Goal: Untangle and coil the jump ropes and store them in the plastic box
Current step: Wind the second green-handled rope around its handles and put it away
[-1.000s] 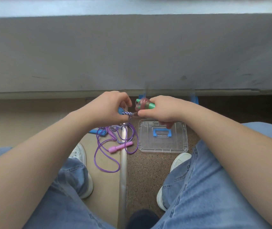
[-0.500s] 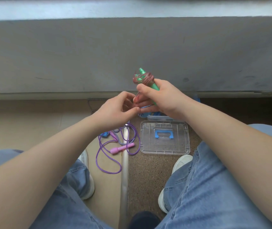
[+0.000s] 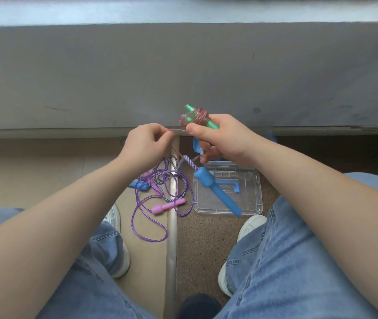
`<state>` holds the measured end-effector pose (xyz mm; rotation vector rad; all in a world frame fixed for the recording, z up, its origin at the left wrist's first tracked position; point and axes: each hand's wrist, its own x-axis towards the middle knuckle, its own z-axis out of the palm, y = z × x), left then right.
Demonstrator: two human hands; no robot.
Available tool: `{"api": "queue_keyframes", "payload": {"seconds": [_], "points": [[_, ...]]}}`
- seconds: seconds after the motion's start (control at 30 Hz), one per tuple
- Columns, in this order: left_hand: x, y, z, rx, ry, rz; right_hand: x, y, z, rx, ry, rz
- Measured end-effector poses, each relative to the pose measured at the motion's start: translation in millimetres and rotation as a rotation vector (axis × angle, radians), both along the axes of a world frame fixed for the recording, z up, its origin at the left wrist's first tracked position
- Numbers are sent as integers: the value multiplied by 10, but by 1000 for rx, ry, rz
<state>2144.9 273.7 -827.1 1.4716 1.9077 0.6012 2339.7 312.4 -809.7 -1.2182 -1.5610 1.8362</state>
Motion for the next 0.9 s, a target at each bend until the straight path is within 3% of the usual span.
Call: {"api": "queue_keyframes", "payload": {"seconds": [0.1, 0.17, 0.4, 0.53, 0.73, 0.9], "points": [[149, 1, 84, -185, -815, 280, 18, 22, 1, 45, -123, -33], [190, 4, 112, -237, -953, 295, 35, 60, 6, 28, -139, -72], [173, -68, 142, -274, -481, -54, 56, 110, 9, 55, -151, -94], [111, -108, 94, -420, -474, -235, 63, 69, 0, 85, -200, -61], [46, -106, 125, -620, -518, -334, 44, 43, 10, 238, -286, -9], [-8, -92, 108, -609, -399, -489, 32, 15, 8, 274, -293, 81]]}}
